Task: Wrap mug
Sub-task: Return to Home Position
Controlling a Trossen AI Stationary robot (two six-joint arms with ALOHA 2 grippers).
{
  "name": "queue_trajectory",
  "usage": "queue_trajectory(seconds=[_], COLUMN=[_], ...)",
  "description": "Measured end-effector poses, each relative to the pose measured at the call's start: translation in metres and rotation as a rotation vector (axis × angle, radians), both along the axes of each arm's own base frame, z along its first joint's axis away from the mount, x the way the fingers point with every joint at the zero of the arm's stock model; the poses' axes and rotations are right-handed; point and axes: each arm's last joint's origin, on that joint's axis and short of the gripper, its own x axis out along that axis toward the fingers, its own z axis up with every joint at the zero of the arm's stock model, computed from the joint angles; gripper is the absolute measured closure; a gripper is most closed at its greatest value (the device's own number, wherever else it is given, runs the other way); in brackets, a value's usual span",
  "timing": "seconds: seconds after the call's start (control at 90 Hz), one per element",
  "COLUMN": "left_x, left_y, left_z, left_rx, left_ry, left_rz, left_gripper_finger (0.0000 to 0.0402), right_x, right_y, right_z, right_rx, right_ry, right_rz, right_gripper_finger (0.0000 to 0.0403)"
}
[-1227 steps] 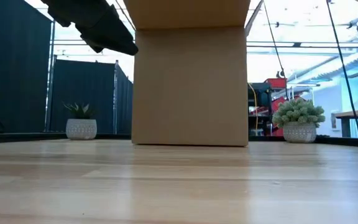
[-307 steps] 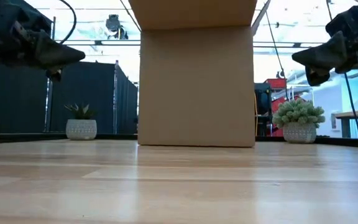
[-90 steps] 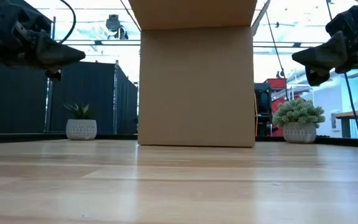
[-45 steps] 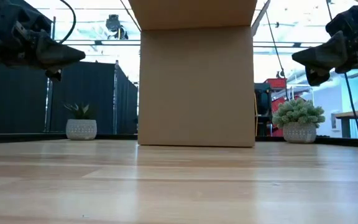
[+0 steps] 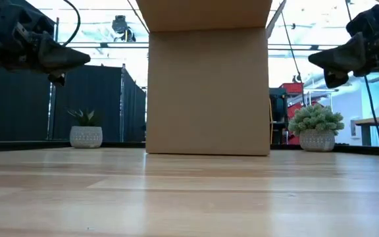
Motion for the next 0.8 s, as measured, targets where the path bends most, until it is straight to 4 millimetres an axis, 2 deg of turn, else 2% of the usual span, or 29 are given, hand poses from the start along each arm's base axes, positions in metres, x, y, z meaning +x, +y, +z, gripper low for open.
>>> queue_trajectory(seconds=[0.8], left_x=[0.0000], left_y=[0.0000], left_z=[0.0000], left_rx=[0.000], left_ry=[0.000], left_rz=[0.000], left_gripper_finger=[0.0398], right_x=[0.0000], right_y=[-0.0002], right_z=[0.0001], right_rx=[0.000], right_ry=[-0.001], right_rz=[-0.008], right_gripper_finger=[0.0401])
